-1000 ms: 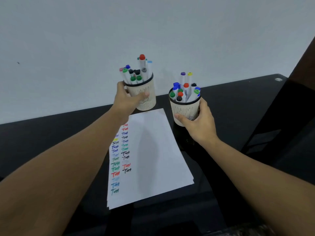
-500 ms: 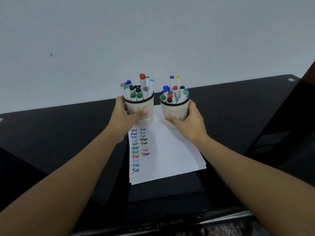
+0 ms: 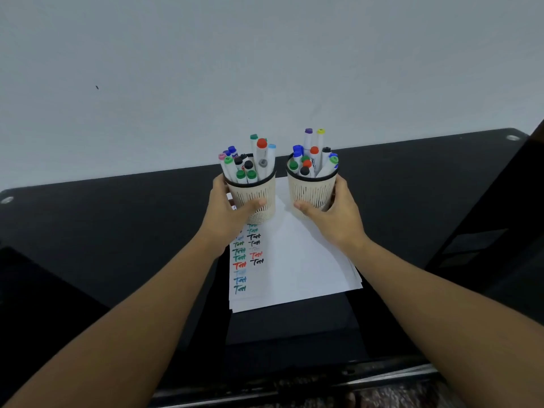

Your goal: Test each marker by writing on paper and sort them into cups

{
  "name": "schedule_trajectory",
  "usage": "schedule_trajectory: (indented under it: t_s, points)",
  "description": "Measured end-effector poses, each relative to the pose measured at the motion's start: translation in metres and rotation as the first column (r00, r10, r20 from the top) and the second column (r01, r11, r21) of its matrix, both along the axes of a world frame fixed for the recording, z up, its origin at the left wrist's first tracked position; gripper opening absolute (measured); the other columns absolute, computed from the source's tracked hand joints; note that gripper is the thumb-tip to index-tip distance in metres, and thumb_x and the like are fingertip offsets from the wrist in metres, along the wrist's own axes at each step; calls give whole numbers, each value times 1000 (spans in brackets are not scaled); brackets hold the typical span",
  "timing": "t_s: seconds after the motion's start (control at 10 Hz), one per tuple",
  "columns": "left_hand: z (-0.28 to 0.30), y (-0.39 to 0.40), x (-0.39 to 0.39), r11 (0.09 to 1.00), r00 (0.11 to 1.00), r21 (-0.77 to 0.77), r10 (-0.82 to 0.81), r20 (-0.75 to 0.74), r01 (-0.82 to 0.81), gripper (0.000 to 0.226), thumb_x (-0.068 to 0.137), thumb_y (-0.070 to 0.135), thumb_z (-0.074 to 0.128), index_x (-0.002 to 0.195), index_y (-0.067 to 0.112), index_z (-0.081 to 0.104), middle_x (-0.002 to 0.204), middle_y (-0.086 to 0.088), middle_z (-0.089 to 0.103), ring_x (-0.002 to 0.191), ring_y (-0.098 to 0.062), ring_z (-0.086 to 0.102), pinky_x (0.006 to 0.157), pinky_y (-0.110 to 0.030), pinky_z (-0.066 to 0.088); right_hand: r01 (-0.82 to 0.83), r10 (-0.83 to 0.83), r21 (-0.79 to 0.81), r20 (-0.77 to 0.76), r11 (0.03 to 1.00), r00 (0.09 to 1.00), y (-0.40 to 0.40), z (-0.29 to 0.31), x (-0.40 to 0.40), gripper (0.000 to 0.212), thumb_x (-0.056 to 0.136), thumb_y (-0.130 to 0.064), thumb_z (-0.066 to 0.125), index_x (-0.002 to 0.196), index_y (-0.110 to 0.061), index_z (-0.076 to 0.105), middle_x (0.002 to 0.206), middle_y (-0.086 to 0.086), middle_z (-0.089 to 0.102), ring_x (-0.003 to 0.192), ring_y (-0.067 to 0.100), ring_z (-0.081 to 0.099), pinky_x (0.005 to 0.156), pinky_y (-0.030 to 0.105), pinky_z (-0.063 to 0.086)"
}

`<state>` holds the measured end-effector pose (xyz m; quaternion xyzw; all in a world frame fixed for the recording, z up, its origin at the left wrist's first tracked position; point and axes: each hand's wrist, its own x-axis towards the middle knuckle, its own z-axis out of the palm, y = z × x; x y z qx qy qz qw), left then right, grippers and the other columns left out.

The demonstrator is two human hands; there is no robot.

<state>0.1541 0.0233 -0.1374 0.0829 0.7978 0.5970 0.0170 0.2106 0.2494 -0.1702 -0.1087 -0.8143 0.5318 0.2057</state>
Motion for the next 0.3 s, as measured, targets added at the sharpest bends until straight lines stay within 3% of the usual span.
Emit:
schedule_trajectory:
  t_s: [0.1, 0.2, 0.3]
  points:
    - [3, -7, 6, 999, 1000, -44, -9, 14, 10, 90, 76, 32, 88, 147, 34, 32, 146, 3, 48, 130, -19, 52, 95, -40, 56, -71, 72, -49, 33, 996, 997, 9, 2, 8, 89, 76, -34, 92, 148, -31, 40, 142, -8, 55, 129, 9, 54, 106, 44, 54]
    - [38, -28, 26, 995, 998, -72, 62, 8, -62, 115, 71, 41, 88, 159, 35, 14, 159, -2, 35, 140, -19, 43, 108, -43, 44, -35, 38, -115, 24, 993, 999, 29, 26, 31, 95, 75, -42, 90, 154, -34, 37, 147, -6, 51, 129, 10, 55, 107, 38, 50]
    - [99, -71, 69, 999, 989, 14, 45, -139, -44, 101, 69, 53, 87, 153, 41, 32, 149, 9, 50, 131, -4, 52, 108, -40, 47, 26, -53, -153, -171, 988, 984, 62, 85, 82, 67, 78, -37, 80, 140, -35, 56, 125, -2, 66, 109, 9, 67, 94, 26, 55]
